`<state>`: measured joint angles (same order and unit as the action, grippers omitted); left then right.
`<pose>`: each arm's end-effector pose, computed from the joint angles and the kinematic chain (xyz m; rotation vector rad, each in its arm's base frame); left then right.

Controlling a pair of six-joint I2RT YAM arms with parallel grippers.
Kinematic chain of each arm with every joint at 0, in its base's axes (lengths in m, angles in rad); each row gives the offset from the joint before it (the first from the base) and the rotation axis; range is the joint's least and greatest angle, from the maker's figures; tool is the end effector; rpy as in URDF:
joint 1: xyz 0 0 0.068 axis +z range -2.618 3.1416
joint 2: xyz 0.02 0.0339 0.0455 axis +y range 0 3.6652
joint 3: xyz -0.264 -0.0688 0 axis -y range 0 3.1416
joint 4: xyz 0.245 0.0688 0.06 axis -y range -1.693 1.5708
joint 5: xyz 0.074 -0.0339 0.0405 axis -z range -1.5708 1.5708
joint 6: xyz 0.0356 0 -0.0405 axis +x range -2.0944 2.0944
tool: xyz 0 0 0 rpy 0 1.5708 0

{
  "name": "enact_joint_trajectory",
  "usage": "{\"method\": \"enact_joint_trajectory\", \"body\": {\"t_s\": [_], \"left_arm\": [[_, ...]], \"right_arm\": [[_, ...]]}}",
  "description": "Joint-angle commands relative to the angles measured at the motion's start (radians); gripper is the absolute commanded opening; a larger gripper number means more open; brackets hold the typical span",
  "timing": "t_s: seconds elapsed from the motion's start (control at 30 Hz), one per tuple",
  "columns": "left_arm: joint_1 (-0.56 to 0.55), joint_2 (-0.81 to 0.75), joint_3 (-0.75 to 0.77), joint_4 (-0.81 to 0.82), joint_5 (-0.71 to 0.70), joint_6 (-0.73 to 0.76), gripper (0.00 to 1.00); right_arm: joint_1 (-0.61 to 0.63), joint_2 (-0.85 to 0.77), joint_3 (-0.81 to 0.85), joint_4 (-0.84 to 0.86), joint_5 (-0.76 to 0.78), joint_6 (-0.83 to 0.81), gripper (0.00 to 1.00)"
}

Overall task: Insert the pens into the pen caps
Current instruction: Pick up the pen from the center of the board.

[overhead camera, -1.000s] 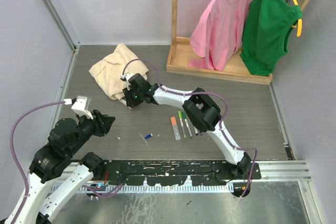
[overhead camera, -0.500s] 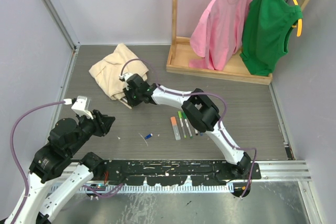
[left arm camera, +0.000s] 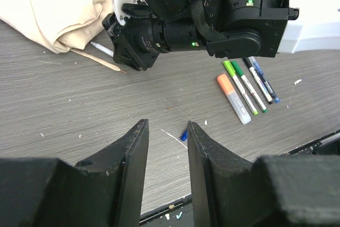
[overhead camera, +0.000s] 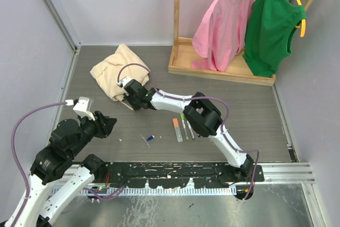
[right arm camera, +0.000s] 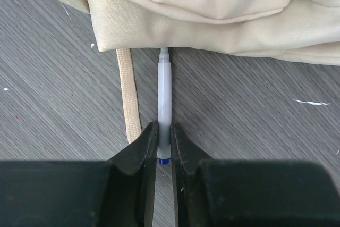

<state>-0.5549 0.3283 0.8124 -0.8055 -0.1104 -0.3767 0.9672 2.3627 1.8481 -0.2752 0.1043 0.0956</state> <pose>0.0554 -0.0298 0.3312 0.0948 1.9229 -0.5280 0.3026 0.4324 0.1529 -0.9622 2.1879 0.3909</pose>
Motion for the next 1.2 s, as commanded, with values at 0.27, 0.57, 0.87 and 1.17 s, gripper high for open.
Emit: {"method": "enact_joint_trajectory", "body": {"t_s": [0.27,0.57,0.87,1.17], "left_arm": [[0.004,-0.003,-0.007,0.044,-0.034,0.006,0.38],[0.004,0.006,-0.017,0.161,0.007,-0.067,0.46],[0.004,0.096,-0.017,0.387,0.093,-0.171,0.48],[0.003,0.26,-0.042,0.645,0.246,-0.33,0.53]], "right_arm": [[-0.005,-0.211,-0.226,0.025,0.036,0.001,0.0],[-0.012,-0.543,-0.413,0.129,0.011,0.088,0.0],[-0.013,-0.904,-0.808,0.456,-0.056,0.332,0.0],[-0.007,-1.173,-1.091,0.779,-0.052,0.507,0.0]]}}
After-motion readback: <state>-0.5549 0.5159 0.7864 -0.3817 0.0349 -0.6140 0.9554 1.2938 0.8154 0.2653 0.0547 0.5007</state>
